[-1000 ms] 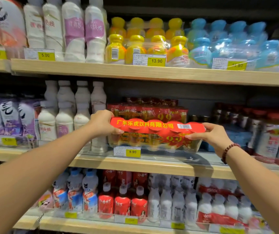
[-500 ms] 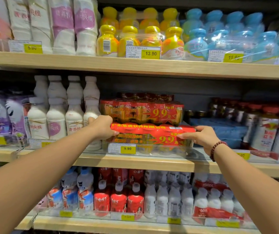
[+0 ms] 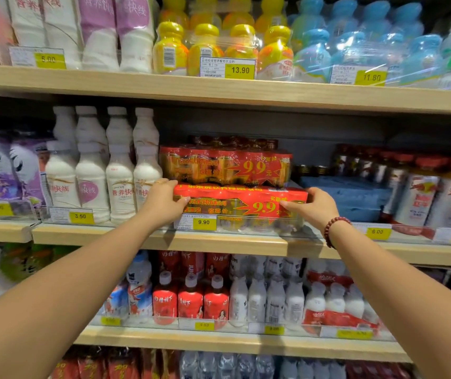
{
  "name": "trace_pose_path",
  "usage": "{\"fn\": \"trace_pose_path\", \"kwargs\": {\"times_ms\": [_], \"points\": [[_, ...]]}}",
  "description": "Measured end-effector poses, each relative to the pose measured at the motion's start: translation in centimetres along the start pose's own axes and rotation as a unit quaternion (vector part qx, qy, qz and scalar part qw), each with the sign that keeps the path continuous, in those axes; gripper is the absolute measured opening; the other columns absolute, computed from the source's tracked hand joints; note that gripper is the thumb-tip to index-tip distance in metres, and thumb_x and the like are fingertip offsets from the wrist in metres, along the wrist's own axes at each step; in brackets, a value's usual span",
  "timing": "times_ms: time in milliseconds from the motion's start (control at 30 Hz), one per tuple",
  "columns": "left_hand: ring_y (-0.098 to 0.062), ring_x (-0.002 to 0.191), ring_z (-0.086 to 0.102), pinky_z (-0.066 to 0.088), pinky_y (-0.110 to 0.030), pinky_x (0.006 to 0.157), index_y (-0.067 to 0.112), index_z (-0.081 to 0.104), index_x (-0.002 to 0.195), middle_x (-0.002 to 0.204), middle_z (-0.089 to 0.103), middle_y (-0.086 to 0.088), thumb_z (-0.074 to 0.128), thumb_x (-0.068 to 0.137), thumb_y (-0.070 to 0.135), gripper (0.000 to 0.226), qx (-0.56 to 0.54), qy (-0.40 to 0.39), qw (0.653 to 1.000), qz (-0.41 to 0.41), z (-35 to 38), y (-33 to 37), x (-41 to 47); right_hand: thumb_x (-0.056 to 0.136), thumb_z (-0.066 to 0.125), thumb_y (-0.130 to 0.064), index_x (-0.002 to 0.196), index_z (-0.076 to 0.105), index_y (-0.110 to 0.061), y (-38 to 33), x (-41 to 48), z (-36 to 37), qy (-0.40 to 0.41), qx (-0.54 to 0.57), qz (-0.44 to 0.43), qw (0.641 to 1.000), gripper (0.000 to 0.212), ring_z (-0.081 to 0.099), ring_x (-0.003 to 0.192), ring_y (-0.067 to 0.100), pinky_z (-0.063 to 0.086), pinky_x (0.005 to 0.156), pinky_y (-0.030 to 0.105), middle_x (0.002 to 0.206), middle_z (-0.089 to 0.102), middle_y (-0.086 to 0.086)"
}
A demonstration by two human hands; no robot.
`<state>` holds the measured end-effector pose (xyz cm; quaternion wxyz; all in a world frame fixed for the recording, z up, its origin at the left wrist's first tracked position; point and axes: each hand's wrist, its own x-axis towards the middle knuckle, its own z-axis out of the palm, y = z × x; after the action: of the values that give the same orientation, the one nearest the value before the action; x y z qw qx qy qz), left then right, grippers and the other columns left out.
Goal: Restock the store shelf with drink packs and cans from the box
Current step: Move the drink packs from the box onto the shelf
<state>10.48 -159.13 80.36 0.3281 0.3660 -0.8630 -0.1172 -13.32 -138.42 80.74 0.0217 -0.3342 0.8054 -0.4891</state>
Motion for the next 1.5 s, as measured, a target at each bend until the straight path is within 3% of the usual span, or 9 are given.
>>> {"fn": "trace_pose_path", "kwargs": {"times_ms": [133,367,600,733,867,933,1067,1333,1500], "points": [[-0.026,0.126,0.048,0.037,-0.035,0.104,0.005,0.053,0.132,0.132,0.053,-0.010,0.062,0.088,0.018,0.047,-0.111,0.061,0.992,-0.018,-0.5,0.1,-1.8,0.079,0.073,-0.025,0.132,0.045,-0.011,0.4,-3.4,0.4,0.089,-0.032,-0.087,0.992,0.061,0.048,0.122,0.024,0.040,0.097,0.032,0.131,0.050,0.010],[-0.019,0.108,0.060,0.046,-0.030,0.092,0.019,0.065,0.102,0.118,0.064,-0.009,0.059,0.089,0.012,0.016,-0.248,0.116,0.961,-0.045,0.3,-2.2,-8.1,0.085,0.063,-0.012,0.116,0.055,-0.014,7.6,-14.1,4.4,0.067,-0.031,-0.206,0.976,0.032,0.045,0.096,0.007,0.039,0.083,0.022,0.107,0.047,-0.003],[-0.013,0.094,0.058,0.047,-0.019,0.080,0.022,0.062,0.097,0.096,0.059,0.011,0.058,0.088,0.000,0.024,-0.217,0.020,0.975,-0.048,10.6,-10.3,-23.8,0.087,0.062,-0.013,0.119,0.054,-0.013,22.9,-25.2,14.3,-0.091,-0.057,-0.027,0.994,0.033,0.053,0.107,0.024,0.047,0.094,0.041,0.118,0.051,0.007],[-0.014,0.089,0.060,0.043,-0.004,0.072,0.020,0.065,0.099,0.100,0.064,-0.004,0.057,0.086,-0.002,0.027,-0.184,-0.089,0.967,-0.153,20.9,-17.9,-34.9,0.083,0.064,-0.007,0.118,0.056,-0.009,32.7,-32.2,21.4,-0.165,-0.076,0.071,0.981,0.036,0.053,0.103,0.022,0.046,0.087,0.032,0.108,0.048,0.003],[-0.009,0.081,0.059,0.049,-0.028,0.076,0.020,0.063,0.092,0.090,0.062,0.003,0.060,0.083,0.011,0.013,-0.200,-0.158,0.936,-0.242,29.4,-22.8,-45.0,0.077,0.065,0.003,0.114,0.058,-0.005,41.5,-38.6,27.7,-0.208,-0.058,0.159,0.963,0.039,0.056,0.099,0.026,0.042,0.076,0.025,0.108,0.048,0.007],[-0.005,0.084,0.061,0.050,-0.032,0.077,0.038,0.061,0.084,0.089,0.064,0.012,0.064,0.085,0.020,0.018,-0.184,-0.222,0.914,-0.285,33.9,-26.3,-49.9,0.074,0.066,0.005,0.113,0.059,-0.006,46.1,-42.0,31.3,-0.215,-0.072,0.193,0.955,0.040,0.058,0.096,0.031,0.041,0.080,0.026,0.106,0.053,0.012],[-0.003,0.093,0.065,0.054,-0.033,0.086,0.030,0.068,0.096,0.095,0.070,0.011,0.066,0.083,0.038,0.015,-0.191,-0.288,0.884,-0.314,40.6,-30.9,-56.2,0.071,0.070,0.003,0.105,0.056,-0.020,54.1,-46.9,37.0,-0.232,-0.063,0.249,0.938,0.043,0.060,0.095,0.035,0.047,0.083,0.034,0.104,0.053,0.009],[-0.029,0.118,0.055,0.042,-0.044,0.104,0.007,0.048,0.130,0.118,0.059,-0.008,0.072,0.076,-0.002,0.060,-0.254,-0.185,0.775,-0.548,53.0,-36.7,-64.1,0.068,0.074,-0.010,0.138,0.040,-0.011,66.3,-51.2,45.2,-0.266,-0.114,0.322,0.902,0.078,0.052,0.115,0.031,0.041,0.097,0.033,0.125,0.050,0.014],[-0.032,0.103,0.064,0.052,-0.046,0.093,0.008,0.054,0.125,0.113,0.067,-0.013,0.077,0.048,0.009,0.080,-0.311,-0.126,0.734,-0.591,59.7,-39.8,-65.8,0.056,0.082,-0.003,0.132,0.041,-0.004,72.2,-51.2,49.1,-0.239,-0.073,0.367,0.896,0.087,0.049,0.120,0.031,0.042,0.101,0.039,0.128,0.048,0.014]]}}
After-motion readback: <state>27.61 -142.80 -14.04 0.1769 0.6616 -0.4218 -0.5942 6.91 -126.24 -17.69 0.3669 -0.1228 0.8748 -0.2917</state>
